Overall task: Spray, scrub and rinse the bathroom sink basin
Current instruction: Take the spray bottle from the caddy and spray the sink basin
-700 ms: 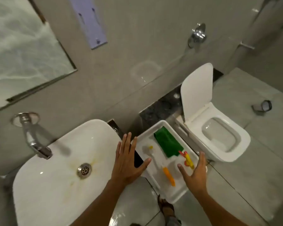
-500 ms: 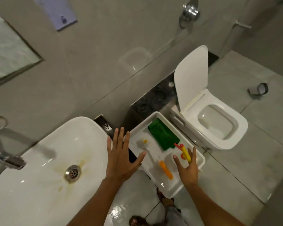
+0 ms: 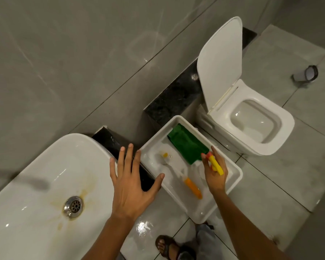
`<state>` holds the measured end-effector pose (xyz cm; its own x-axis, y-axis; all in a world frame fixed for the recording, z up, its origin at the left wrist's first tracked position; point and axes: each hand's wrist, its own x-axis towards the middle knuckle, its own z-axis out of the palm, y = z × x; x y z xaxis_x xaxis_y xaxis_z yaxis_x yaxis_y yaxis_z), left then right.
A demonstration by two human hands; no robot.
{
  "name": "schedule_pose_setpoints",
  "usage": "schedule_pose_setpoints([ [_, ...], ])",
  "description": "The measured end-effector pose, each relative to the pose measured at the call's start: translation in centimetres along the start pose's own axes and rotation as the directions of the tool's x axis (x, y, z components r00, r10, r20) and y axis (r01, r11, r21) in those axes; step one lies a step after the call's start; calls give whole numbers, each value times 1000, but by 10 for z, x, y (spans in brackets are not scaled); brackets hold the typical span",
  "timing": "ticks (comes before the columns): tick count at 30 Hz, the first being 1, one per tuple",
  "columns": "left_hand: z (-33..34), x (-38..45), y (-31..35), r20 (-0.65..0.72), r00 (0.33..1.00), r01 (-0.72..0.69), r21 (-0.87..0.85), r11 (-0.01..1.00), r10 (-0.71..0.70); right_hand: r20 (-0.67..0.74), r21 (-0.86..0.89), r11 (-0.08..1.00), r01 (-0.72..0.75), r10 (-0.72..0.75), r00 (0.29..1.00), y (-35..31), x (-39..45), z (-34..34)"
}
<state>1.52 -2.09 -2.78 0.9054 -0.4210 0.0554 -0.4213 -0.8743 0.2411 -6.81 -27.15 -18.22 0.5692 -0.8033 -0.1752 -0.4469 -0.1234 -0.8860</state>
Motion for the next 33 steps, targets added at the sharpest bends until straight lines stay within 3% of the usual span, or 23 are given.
schedule_pose_setpoints([
  [6,-3,2,2,22,1000,19,14,1000,-20,133,-26,1000,4,0,991,-16,1,1],
  [10,-3,2,1,16,1000,21,7,1000,-21,223,140,988,-60,27,974,-48,-17,-6],
  [14,-12,-6,2,-62,998,6,-189,982,-18,370,269,949,-165,56,927,-92,-63,-16],
  [18,-32,-42,-12,-119,979,128,-278,952,-167,542,213,954,-211,64,838,-131,-124,-34],
  [23,-62,-117,-75,-145,919,299,-346,889,-366,749,67,924,-377,203,631,-171,-212,-40],
  [27,-87,-177,-139,-214,814,450,-356,819,-541,854,-82,953,-290,218,473,-190,-279,-26],
  [29,-97,-203,-169,-254,732,532,-366,764,-632,862,-91,974,-205,181,474,-197,-307,-18],
  [33,-105,-234,-209,-233,645,625,-387,678,-728,811,-44,998,-47,63,582,-202,-339,-4],
])
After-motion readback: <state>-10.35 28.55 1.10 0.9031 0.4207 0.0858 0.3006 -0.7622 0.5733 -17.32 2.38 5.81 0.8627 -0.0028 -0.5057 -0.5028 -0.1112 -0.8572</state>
